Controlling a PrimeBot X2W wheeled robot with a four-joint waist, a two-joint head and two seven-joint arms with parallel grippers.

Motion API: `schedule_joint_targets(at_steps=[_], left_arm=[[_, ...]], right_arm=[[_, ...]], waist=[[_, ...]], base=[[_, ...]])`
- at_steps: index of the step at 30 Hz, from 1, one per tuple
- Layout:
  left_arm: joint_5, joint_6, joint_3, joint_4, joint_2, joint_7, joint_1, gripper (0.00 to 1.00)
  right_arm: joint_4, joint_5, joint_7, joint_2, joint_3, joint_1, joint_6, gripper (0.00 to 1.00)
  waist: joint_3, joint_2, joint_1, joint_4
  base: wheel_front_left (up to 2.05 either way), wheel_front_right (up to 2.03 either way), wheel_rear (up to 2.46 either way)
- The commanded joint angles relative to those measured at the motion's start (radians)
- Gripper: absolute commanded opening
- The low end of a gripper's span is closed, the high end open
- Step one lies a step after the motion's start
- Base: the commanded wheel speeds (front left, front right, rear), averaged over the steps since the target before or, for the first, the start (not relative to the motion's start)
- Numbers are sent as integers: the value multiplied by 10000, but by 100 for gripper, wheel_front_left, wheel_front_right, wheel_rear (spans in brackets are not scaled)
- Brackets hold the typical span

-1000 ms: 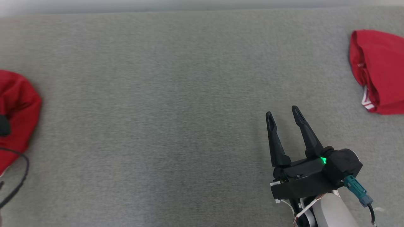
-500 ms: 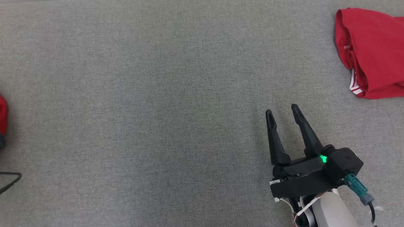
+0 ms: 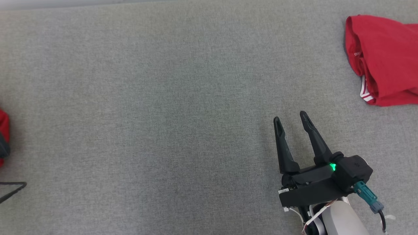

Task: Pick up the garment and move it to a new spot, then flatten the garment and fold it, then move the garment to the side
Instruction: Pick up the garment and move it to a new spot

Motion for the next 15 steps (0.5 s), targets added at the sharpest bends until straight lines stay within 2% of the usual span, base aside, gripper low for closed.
schedule_joint_targets(at_steps=[1,15], left_arm=[[-110,1,14,-15,-68,-99,200,0],[-75,-221,-521,-1973,-159,-3352,-373,0]], right_arm=[[33,-53,-1,22,-25,71,-27,100],[169,-169,-2,22,-296,616,-25,100]], waist=[[-112,-1,0,47],[-1342,-1,0,404]], base=[[0,0,0],[0,0,0]])
